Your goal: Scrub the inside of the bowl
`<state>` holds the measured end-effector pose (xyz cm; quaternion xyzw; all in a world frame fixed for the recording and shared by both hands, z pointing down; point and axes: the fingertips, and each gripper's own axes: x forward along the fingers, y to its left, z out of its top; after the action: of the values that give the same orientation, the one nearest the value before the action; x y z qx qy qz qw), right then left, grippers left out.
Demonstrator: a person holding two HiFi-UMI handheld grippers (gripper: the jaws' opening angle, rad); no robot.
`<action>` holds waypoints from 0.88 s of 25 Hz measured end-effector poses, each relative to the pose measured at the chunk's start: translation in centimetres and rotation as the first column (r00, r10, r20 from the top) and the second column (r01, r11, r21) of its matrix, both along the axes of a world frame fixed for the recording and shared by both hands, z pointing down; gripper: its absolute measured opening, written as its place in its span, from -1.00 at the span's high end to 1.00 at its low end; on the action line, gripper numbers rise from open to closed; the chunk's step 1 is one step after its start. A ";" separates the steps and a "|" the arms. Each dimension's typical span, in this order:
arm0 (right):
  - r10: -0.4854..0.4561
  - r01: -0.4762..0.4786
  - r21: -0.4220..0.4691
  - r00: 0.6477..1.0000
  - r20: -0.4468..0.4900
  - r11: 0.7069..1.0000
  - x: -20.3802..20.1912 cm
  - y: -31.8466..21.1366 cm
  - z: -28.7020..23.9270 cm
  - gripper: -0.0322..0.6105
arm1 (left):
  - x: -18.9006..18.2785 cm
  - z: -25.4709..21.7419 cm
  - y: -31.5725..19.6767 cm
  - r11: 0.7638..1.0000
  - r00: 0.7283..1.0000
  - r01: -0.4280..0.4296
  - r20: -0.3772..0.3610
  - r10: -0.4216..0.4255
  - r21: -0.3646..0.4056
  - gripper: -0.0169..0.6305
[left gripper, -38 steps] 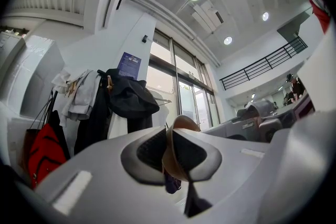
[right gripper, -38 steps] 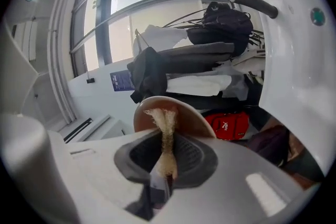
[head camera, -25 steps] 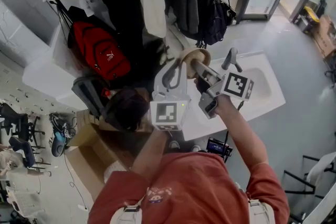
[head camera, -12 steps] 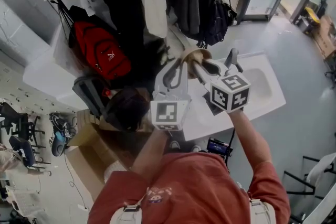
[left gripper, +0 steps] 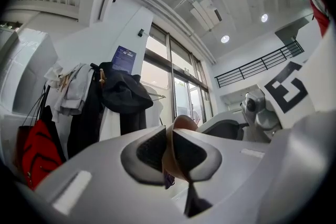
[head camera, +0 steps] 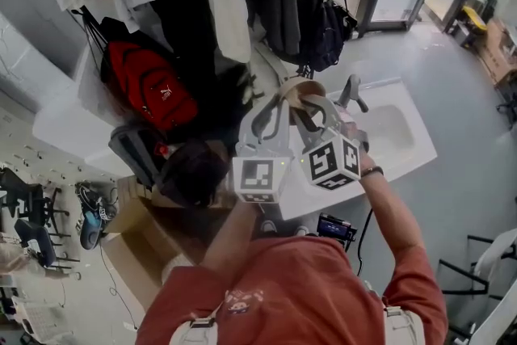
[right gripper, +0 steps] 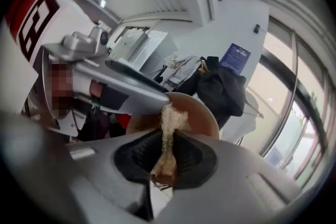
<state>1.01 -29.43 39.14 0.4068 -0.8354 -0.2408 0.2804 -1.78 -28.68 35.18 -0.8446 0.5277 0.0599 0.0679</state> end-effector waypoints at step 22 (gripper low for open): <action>0.043 0.203 0.307 0.768 -0.639 0.930 0.2 0.4 3.1 0.75 | 0.6 0.7 -0.7 0.998 1.000 -0.027 0.012 0.028 -0.048 0.82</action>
<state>1.24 -29.03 42.21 0.3088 -0.6498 -0.5237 0.4562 -1.18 -29.42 35.91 -0.8535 0.5169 0.0428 0.0504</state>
